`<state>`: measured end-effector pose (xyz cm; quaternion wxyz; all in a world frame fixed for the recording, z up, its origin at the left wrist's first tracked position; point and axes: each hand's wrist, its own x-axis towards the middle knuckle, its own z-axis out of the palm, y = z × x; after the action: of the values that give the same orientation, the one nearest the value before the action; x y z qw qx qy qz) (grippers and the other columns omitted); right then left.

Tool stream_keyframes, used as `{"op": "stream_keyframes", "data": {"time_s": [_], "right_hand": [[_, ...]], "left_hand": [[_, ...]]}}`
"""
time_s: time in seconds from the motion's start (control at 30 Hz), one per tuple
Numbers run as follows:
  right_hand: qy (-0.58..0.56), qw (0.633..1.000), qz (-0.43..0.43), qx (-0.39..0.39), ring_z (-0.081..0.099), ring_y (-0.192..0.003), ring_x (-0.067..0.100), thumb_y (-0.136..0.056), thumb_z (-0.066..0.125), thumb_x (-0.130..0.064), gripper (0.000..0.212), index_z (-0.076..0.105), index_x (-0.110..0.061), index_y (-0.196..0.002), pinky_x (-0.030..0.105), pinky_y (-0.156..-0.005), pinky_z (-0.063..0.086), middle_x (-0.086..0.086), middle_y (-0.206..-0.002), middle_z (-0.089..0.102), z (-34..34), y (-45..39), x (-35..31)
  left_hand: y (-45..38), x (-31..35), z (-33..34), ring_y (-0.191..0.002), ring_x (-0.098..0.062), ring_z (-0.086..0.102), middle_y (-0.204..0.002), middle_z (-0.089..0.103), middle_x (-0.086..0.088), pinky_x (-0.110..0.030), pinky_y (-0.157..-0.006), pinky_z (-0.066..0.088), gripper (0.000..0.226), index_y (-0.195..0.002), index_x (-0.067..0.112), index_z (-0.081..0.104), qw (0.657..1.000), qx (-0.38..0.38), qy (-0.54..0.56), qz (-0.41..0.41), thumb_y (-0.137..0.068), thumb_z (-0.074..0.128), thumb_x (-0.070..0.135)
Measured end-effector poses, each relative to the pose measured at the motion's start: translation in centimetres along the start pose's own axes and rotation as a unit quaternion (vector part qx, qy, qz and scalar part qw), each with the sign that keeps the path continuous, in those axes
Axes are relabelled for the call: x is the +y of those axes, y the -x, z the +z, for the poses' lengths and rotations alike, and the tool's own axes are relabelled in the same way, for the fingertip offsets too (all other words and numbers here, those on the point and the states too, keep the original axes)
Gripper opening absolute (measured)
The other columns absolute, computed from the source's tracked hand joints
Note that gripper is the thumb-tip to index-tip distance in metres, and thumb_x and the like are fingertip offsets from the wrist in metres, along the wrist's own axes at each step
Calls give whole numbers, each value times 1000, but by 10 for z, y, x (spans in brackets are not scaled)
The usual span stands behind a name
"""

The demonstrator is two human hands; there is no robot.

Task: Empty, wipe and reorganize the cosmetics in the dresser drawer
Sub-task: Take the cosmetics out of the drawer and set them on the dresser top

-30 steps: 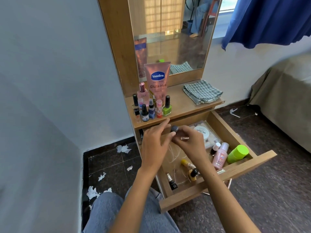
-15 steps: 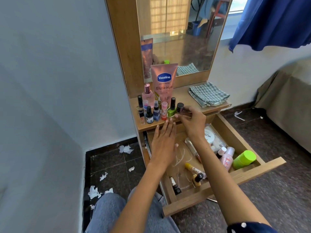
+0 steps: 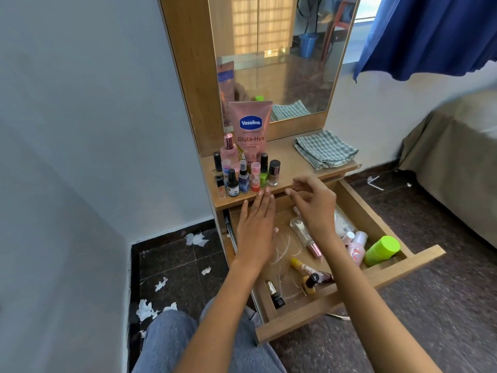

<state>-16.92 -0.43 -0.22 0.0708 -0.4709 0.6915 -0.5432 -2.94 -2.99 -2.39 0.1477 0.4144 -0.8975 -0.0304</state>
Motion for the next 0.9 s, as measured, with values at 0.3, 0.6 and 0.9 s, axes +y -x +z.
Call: {"op": "stream_keyframes", "data": {"time_s": [0.3,0.6,0.9], "right_hand": [[286,912,80,-283,67,-88,10,-85,69,-38,22,68,-24,-102,30,-78,49,-10,-90,70,-61,52,18],[425,806,112,-396,63,-98,24,-75,78,-36,38,67,-16,-105,30,-69,45,4,-107,65,-26,52,3],[267,887,104,-362,59,-71,9,-76,78,-27,19,68,-22,-92,25,-60,42,-7,-77,64,-18,42,-28]], "left_hand": [[0,0,1,-145,-12,-11,-159,-5,-1,-36,-115,-12,72,-151,13,5,1000,-6,-2,1,-96,48,30],[-1,-2,-13,-146,-14,-2,-159,2,-3,-36,-113,-12,61,-149,15,25,999,-14,3,32,-95,50,31],[48,-18,-24,-135,-18,36,-146,43,4,-41,-114,22,51,-126,29,59,993,32,89,65,-78,75,26]]}}
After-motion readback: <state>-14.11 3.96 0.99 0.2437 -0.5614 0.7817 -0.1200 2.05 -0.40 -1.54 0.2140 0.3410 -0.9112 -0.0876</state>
